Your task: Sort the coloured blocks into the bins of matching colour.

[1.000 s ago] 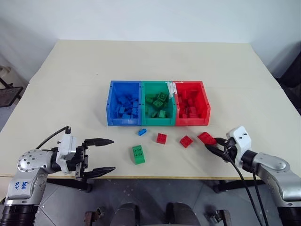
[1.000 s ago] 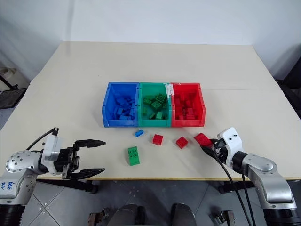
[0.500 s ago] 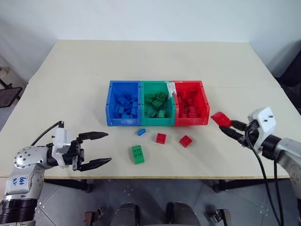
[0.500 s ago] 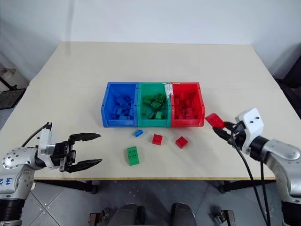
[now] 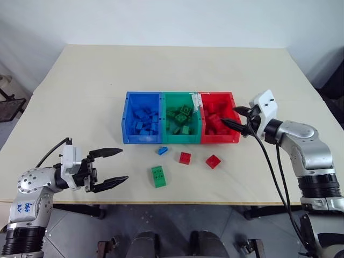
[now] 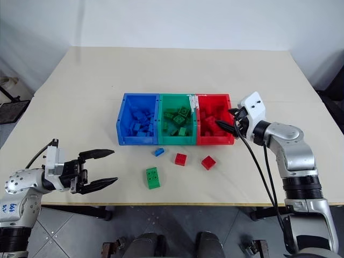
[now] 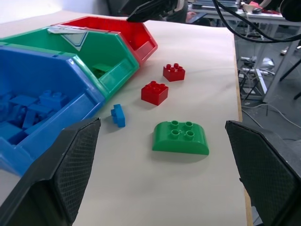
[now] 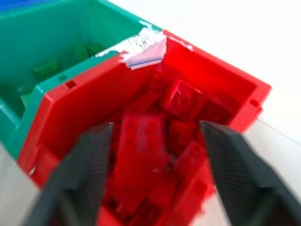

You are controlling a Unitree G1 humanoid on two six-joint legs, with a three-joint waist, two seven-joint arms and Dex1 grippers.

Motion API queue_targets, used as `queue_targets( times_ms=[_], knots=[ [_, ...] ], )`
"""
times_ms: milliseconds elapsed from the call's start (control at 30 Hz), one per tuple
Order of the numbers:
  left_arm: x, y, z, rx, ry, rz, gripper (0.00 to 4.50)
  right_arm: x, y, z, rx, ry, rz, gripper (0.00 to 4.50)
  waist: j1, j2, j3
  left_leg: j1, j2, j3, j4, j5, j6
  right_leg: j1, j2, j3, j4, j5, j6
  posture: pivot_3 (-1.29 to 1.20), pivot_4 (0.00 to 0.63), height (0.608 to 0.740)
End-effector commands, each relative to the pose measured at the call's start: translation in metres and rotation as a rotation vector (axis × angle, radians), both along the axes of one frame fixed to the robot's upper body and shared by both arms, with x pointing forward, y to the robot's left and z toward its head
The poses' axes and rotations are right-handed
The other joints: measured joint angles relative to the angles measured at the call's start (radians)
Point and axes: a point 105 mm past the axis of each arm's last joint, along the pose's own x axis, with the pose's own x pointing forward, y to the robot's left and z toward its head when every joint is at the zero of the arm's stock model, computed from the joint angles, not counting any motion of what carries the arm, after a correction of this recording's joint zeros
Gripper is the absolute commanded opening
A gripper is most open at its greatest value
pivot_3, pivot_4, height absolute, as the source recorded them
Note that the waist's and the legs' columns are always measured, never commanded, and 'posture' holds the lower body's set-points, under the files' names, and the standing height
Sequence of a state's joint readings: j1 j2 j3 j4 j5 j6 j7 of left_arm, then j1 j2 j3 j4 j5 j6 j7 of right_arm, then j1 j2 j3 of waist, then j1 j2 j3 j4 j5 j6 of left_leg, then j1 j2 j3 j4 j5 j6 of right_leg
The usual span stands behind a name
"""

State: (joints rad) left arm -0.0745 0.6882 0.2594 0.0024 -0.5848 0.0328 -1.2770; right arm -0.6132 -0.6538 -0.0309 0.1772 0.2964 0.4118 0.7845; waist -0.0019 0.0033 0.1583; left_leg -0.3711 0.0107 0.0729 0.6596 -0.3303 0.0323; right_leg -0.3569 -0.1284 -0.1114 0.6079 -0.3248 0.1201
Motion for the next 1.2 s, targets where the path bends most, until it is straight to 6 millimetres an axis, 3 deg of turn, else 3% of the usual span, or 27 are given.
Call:
queue_targets(
  times_ms=[33, 100, 300, 467, 700, 800, 967, 1200],
  knots=[
    [-0.002, 0.002, 0.009, 0.009, -0.054, 0.011, 4.5, -0.004, -0.006, 0.014, -0.019, -0.052, 0.017, 4.46, -0.001, 0.0, 0.0, 0.0, 0.0, 0.0, 0.0, 0.0, 0.0, 0.0, 0.0, 0.0, 0.0, 0.0, 0.0, 0.0, 0.15, 0.74],
    [-0.002, 0.002, 0.009, 0.007, -0.055, 0.013, 4.5, -0.01, -0.009, 0.014, -0.036, -0.044, 0.04, 4.46, -0.002, 0.0, 0.0, 0.0, 0.0, 0.0, 0.0, 0.0, 0.0, 0.0, 0.0, 0.0, 0.0, 0.0, 0.0, 0.0, 0.15, 0.74],
    [0.003, 0.001, 0.007, -0.002, -0.054, 0.016, 4.5, -0.057, -0.018, 0.0, -0.08, 0.062, 0.255, 4.46, 0.0, 0.0, 0.0, 0.0, 0.0, -0.001, 0.001, -0.001, 0.001, 0.002, 0.0, -0.002, -0.001, 0.0, 0.0, 0.0, 0.15, 0.74],
    [0.006, 0.012, 0.006, 0.002, -0.046, 0.038, 4.5, -0.091, -0.053, -0.011, -0.129, 0.106, 0.346, 4.46, 0.002, 0.0, 0.0, 0.001, 0.0, 0.001, 0.001, -0.001, 0.001, 0.002, 0.0, -0.004, -0.002, 0.0, 0.0, 0.0, 0.15, 0.74],
    [0.003, 0.03, 0.002, 0.019, -0.025, 0.06, 4.5, -0.112, -0.103, -0.019, -0.177, 0.18, 0.333, 4.46, 0.0, 0.001, 0.0, 0.002, 0.001, 0.002, 0.001, -0.001, 0.002, 0.003, 0.0, -0.009, -0.003, 0.0, 0.0, 0.0, 0.15, 0.74],
    [0.003, 0.033, 0.002, 0.018, -0.027, 0.067, 4.5, -0.116, -0.111, -0.02, -0.205, 0.204, 0.346, 4.46, 0.0, 0.001, 0.001, 0.002, 0.001, 0.003, 0.002, -0.001, 0.002, 0.003, 0.0, -0.009, -0.003, 0.0, 0.0, 0.0, 0.15, 0.74],
    [-0.003, 0.033, 0.005, -0.011, -0.056, 0.045, 4.5, -0.109, -0.094, -0.027, -0.216, 0.2, 0.407, 4.46, -0.001, 0.001, 0.001, 0.002, 0.001, 0.003, 0.002, -0.001, 0.002, 0.003, -0.001, -0.009, -0.003, 0.0, 0.0, 0.0, 0.15, 0.74],
    [-0.02, 0.04, -0.003, 0.034, -0.043, -0.015, 4.5, -0.089, -0.043, -0.043, -0.252, 0.159, 0.501, 4.46, -0.002, 0.002, 0.001, 0.002, 0.001, 0.002, 0.002, -0.001, 0.001, 0.003, -0.001, -0.009, -0.003, 0.0, 0.0, 0.0, 0.15, 0.74]
  ],
)
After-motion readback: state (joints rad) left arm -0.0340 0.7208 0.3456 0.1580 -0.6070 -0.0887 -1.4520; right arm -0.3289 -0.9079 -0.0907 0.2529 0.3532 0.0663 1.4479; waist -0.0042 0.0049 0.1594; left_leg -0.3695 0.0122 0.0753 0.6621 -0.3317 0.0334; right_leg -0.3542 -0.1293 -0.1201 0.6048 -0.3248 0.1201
